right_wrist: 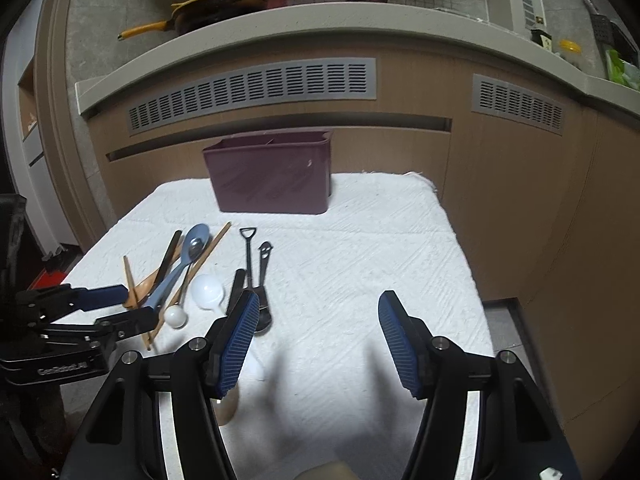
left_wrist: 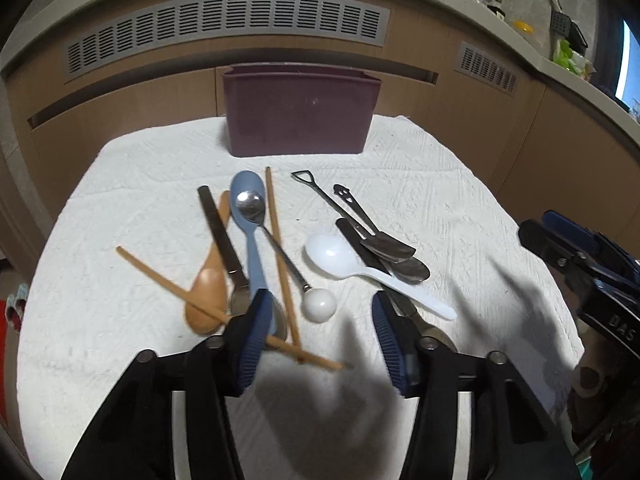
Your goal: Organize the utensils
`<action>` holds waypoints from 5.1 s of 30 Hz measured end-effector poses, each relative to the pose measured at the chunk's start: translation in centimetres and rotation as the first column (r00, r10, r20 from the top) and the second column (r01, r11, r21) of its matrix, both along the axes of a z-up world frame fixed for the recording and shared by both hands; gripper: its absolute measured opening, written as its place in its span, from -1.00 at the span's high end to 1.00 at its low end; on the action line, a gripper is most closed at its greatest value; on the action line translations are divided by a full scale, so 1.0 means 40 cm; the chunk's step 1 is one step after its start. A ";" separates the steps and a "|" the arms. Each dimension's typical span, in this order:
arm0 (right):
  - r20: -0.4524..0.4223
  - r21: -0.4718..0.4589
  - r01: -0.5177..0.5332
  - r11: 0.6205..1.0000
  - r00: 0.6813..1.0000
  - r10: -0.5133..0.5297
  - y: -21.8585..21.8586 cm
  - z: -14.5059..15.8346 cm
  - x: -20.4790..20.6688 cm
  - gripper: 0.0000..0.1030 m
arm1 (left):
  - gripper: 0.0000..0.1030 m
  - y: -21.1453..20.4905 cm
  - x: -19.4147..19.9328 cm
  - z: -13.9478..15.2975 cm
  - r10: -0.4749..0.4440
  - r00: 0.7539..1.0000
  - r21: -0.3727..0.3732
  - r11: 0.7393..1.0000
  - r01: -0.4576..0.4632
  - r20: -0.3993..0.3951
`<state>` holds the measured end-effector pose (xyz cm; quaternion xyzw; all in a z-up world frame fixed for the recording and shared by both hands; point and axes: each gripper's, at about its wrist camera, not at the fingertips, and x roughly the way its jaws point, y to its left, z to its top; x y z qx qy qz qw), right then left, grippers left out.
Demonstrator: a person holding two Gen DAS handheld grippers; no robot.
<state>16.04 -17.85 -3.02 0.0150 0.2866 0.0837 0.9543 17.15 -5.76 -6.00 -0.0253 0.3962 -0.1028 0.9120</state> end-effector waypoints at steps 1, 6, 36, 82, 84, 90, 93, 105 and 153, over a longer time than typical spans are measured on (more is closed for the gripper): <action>0.001 0.006 0.003 1.000 1.000 -0.003 -0.009 -0.001 0.000 -0.17 | 0.13 -0.008 0.010 -0.008 0.009 1.000 0.004 1.000 -0.009 -0.011; -0.057 0.031 -0.001 1.000 0.998 0.003 -0.035 -0.028 0.015 -0.16 | 0.17 -0.039 0.050 -0.044 0.047 0.998 0.056 0.997 -0.045 -0.046; -0.252 -0.023 -0.172 0.985 0.954 0.161 0.206 -0.069 0.205 0.59 | 0.56 0.223 0.028 0.218 0.104 0.968 -0.080 0.993 -0.088 0.230; -0.218 -0.104 -0.326 0.939 0.929 0.299 0.254 -0.025 0.201 0.48 | 0.56 0.258 -0.017 0.209 0.151 0.967 -0.167 0.979 -0.117 0.206; -0.238 -0.092 -0.333 0.938 0.923 0.304 0.275 -0.038 0.257 0.48 | 0.56 0.264 -0.021 0.213 0.154 0.964 -0.161 0.980 -0.119 0.219; -0.357 0.021 -0.346 0.938 0.874 0.331 0.355 -0.078 0.380 0.48 | 0.56 0.303 -0.003 0.226 0.167 0.962 -0.181 0.975 -0.129 0.217; -0.347 0.021 -0.358 0.933 0.873 0.343 0.424 -0.080 0.385 0.48 | 0.56 0.327 0.004 0.243 0.162 0.960 -0.197 0.973 -0.117 0.230; -0.398 0.014 -0.289 0.957 0.876 0.270 0.540 -0.111 0.436 0.76 | 0.56 0.389 0.037 0.254 0.167 0.959 -0.199 0.972 -0.122 0.228; -0.081 0.015 -0.223 0.975 0.971 0.223 0.246 0.124 0.294 0.56 | 0.56 0.301 0.078 0.309 0.103 0.970 -0.271 0.962 -0.040 0.219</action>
